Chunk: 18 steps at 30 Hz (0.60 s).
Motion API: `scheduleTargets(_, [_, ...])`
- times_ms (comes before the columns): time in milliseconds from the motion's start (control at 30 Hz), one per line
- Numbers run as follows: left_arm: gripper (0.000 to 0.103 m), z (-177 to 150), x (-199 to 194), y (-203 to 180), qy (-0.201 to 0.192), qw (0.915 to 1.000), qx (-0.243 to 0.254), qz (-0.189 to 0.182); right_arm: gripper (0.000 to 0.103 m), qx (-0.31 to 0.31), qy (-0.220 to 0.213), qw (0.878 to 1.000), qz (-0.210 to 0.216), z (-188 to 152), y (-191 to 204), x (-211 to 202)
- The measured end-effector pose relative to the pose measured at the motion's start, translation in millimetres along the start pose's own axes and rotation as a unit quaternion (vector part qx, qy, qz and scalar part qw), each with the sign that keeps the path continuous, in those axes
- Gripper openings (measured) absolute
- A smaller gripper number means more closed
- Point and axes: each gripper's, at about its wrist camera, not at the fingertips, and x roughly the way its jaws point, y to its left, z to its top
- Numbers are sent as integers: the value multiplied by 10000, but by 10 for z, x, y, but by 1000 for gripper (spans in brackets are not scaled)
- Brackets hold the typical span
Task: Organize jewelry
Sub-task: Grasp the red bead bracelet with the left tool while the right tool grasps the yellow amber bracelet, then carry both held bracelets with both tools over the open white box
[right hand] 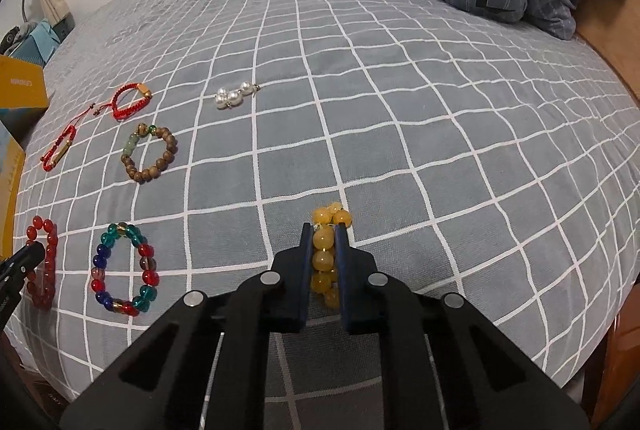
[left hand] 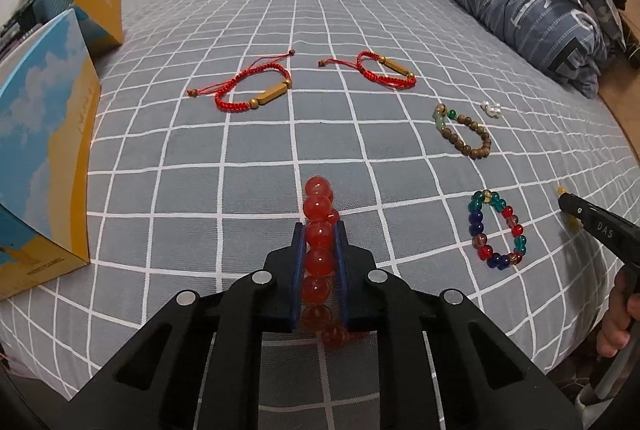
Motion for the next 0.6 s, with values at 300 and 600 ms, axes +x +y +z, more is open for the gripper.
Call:
scheduleTargets(300, [13, 1, -138, -23, -161, 9998, 46, -105, 10, 58, -189, 9998, 88, 18, -28, -89])
scheduleTargets(600, [13, 16, -347, -80, -462, 9986, 122, -236, 9, 93, -386, 9992, 91, 21, -31, -205])
